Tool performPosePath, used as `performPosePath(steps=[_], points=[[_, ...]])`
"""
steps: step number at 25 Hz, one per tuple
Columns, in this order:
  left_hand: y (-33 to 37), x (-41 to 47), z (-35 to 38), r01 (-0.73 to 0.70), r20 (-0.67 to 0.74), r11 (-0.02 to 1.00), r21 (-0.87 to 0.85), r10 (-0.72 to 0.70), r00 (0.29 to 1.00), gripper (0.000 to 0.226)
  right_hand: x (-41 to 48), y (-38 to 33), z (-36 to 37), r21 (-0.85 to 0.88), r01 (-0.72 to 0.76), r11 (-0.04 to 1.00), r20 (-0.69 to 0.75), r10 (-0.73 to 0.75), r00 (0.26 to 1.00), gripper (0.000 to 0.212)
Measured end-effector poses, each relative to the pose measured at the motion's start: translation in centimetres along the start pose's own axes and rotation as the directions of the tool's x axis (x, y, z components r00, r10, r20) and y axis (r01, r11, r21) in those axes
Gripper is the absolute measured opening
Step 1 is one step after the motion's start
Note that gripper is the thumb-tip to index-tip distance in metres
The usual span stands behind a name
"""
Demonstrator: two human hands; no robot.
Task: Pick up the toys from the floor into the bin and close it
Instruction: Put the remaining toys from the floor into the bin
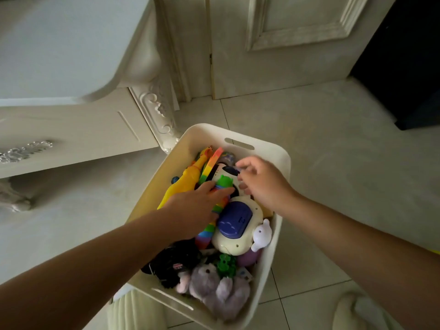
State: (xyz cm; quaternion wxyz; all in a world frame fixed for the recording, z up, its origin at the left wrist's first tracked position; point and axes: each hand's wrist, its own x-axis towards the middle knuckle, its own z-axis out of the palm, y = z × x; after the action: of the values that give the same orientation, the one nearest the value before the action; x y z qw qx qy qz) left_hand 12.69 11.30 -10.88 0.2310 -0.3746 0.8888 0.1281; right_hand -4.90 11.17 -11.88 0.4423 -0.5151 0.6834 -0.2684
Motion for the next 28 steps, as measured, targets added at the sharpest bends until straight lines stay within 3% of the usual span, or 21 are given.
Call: performPosePath(steps=[3, 6, 8, 10, 12, 15, 18, 21, 24, 26, 28], points=[[0.1, 0.8, 0.2, 0.018, 0.031, 0.999, 0.036, -0.019, 0.999, 0.058, -0.6, 1.6, 0.3, -0.168, 0.024, 0.986, 0.105, -0.006, 0.994, 0.026], [0.4, 0.6, -2.6, 0.166, 0.075, 0.986, -0.017, -0.164, 0.984, 0.065, -0.9, 1.0, -1.6, -0.049, 0.079, 0.996, 0.055, -0.076, 0.996, 0.024], [1.6, 1.2, -5.2, 0.199, -0.08, 0.98, 0.004, -0.198, 0.977, 0.06, -1.0, 0.9, -4.0, 0.058, 0.109, 0.992, -0.061, -0.105, 0.993, 0.024], [4.3, 2.8, -7.5, 0.121, -0.294, 0.991, -0.055, -0.132, 0.946, 0.052, -1.1, 1.7, -7.0, 0.207, 0.128, 0.97, -0.184, -0.09, 0.979, 0.032], [8.1, 5.3, -8.9, -0.057, -0.377, 0.968, -0.246, -0.041, 0.925, 0.046, -1.6, 3.2, -10.5, 0.335, 0.132, 0.933, -0.279, -0.036, 0.96, 0.036], [14.3, 9.8, -8.6, -0.243, -0.327, 0.857, -0.454, 0.093, 0.94, 0.046, -2.7, 7.4, -15.4, 0.481, 0.081, 0.873, -0.361, 0.113, 0.926, 0.028], [19.7, 15.2, -6.7, -0.197, -0.165, 0.735, -0.649, 0.116, 0.979, 0.042, -4.2, 13.4, -19.7, 0.574, 0.004, 0.819, -0.399, 0.275, 0.875, 0.027], [24.1, 19.6, -4.6, -0.018, 0.021, 0.486, -0.874, 0.075, 0.997, 0.039, -5.9, 19.7, -23.7, 0.62, -0.054, 0.783, -0.49, 0.44, 0.753, 0.031], [28.3, 22.3, -1.7, 0.125, 0.2, 0.418, -0.9, 0.141, 0.97, 0.047, -7.9, 26.0, -26.7, 0.592, -0.198, 0.782, -0.6, 0.59, 0.54, 0.03], [30.1, 23.2, 0.0, 0.197, 0.259, 0.361, -0.912, 0.133, 0.957, 0.052, -9.3, 29.4, -27.2, 0.461, -0.437, 0.772, -0.654, 0.629, 0.421, 0.026], [31.4, 23.8, 1.5, 0.306, 0.343, 0.242, -0.921, 0.128, 0.931, 0.057, -10.4, 31.5, -26.7, 0.324, -0.683, 0.655, -0.619, 0.692, 0.371, 0.035]])
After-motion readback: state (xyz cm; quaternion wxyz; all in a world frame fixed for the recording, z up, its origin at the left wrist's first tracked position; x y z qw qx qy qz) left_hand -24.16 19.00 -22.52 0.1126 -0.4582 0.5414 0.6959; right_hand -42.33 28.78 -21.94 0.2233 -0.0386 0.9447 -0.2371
